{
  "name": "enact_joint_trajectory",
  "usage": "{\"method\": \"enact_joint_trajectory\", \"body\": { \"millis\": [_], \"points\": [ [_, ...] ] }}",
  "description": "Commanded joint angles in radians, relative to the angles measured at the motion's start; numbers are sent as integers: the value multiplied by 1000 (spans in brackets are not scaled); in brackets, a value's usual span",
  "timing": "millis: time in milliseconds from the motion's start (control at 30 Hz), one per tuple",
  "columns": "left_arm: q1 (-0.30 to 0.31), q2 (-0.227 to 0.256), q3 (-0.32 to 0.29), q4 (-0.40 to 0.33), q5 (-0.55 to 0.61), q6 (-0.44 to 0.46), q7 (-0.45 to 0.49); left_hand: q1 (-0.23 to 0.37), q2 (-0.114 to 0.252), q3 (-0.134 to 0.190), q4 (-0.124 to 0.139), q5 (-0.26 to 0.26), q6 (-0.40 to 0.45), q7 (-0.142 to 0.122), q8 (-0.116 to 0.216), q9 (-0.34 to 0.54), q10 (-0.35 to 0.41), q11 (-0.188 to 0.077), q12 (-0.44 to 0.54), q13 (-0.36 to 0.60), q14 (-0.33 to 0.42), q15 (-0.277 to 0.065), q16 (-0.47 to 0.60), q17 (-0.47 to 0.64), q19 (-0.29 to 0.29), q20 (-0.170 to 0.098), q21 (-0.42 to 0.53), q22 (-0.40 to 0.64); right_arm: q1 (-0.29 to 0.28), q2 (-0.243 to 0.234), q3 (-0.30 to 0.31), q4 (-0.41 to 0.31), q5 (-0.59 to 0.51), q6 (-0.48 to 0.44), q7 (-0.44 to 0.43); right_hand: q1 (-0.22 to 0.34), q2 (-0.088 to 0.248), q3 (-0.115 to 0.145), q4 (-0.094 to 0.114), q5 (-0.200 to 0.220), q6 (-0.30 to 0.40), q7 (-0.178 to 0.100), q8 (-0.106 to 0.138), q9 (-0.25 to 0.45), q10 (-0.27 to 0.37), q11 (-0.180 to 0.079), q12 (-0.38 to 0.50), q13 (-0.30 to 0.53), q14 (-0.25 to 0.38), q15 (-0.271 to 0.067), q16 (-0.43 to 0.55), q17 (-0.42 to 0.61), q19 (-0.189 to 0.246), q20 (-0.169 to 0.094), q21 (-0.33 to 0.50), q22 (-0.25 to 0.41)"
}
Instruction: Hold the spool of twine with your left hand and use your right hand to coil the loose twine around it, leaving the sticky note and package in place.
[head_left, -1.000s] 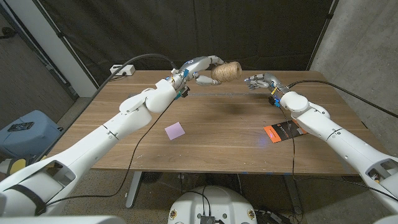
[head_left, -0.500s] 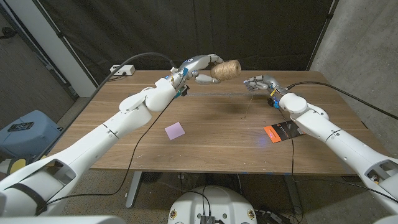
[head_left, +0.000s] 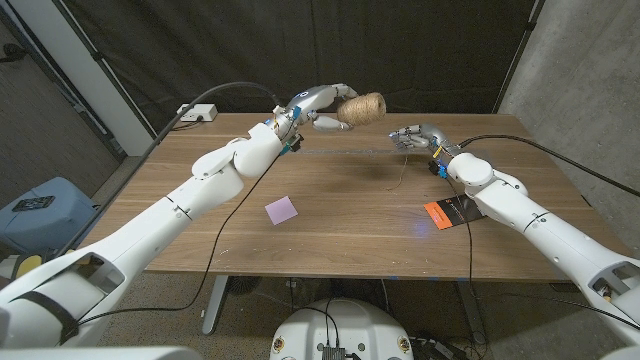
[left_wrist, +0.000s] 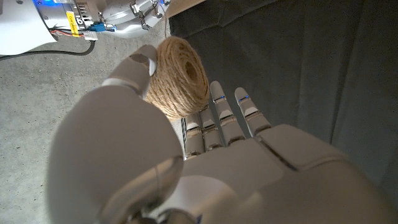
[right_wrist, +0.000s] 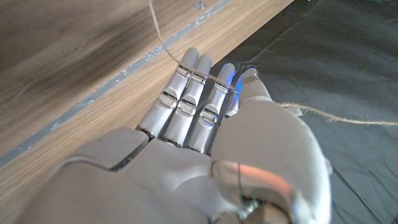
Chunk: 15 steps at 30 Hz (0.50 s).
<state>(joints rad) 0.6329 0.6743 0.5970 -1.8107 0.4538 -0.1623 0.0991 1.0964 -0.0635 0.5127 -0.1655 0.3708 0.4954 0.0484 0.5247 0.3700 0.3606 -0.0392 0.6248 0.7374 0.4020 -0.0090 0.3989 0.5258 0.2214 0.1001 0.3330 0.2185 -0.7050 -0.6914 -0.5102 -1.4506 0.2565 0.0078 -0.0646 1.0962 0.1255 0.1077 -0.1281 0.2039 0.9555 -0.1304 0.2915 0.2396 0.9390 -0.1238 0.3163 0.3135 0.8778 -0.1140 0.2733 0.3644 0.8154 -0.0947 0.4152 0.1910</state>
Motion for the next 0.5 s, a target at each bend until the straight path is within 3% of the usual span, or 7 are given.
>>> {"method": "enact_joint_trajectory", "body": {
  "millis": [33, 500],
  "points": [
    [-10, -4, 9, 18, 11, -1, 10, 58, 116, 1, 6, 3, 63, -17, 24, 20, 6, -4, -1, 2, 3, -1, 0, 6, 1, -3, 7, 0, -31, -14, 8, -47, 6, -6, -7, 1, 9, -5, -3, 1, 10, -4, -7, 1, 5, 0, -2, 6, 9, -116, -2, 4, -3, -93, 6, -1],
    [-9, -16, 14, 33, 25, 10, 45, 57, 114, 0, 6, 4, 64, -16, 26, 21, 7, -3, -1, 2, 6, -1, -2, 5, 1, -2, 7, 0, -54, -8, 3, -99, -10, -14, -35, -4, 12, -5, 0, 0, 11, -2, -8, 1, 4, 0, -4, 7, 12, -116, -4, 4, -3, -93, 7, -1]
  ]
}}
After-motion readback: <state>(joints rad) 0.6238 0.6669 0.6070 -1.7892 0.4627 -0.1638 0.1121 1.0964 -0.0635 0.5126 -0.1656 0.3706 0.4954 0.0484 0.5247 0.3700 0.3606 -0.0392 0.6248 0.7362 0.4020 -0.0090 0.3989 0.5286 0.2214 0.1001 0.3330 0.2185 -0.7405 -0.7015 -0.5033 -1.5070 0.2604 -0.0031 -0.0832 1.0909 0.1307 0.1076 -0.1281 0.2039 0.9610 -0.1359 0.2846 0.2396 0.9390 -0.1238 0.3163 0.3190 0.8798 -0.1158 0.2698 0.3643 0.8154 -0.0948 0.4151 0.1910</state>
